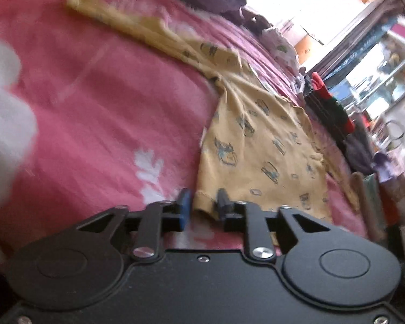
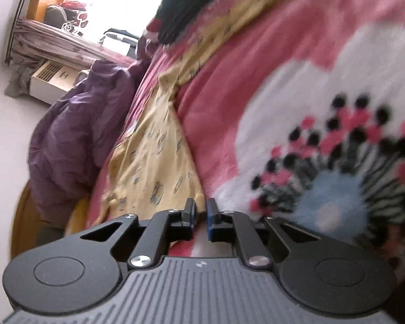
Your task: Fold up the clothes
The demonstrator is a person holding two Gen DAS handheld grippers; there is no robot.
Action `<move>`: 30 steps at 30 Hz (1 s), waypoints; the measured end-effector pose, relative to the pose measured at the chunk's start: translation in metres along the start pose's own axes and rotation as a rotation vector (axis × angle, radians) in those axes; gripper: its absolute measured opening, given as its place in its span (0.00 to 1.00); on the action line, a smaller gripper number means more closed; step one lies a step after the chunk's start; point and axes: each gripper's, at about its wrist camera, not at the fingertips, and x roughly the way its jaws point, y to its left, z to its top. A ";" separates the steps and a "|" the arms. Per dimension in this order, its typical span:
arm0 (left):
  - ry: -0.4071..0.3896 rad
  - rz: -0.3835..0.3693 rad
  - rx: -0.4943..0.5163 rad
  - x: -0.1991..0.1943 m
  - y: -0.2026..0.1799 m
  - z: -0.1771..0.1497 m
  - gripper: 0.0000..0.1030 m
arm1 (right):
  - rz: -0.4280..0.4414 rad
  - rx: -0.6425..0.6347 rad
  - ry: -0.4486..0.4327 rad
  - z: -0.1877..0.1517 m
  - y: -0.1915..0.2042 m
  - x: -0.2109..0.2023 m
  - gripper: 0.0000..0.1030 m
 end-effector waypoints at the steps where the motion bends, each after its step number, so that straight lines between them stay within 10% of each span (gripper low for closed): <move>1: -0.011 0.022 0.033 -0.003 -0.003 0.001 0.36 | -0.024 -0.082 -0.036 -0.001 0.009 -0.006 0.19; 6: -0.095 -0.004 0.202 -0.004 -0.023 0.002 0.37 | 0.029 -0.473 -0.135 -0.013 0.059 -0.011 0.19; 11: 0.127 -0.008 0.288 0.046 -0.036 -0.009 0.50 | -0.046 -0.572 0.017 -0.029 0.063 0.031 0.35; 17: -0.013 -0.103 0.233 0.032 -0.027 0.018 0.56 | -0.019 -0.587 -0.001 -0.025 0.068 0.023 0.35; 30: -0.290 0.108 0.046 0.045 0.062 0.126 0.63 | -0.033 -0.597 -0.068 0.042 0.093 0.053 0.36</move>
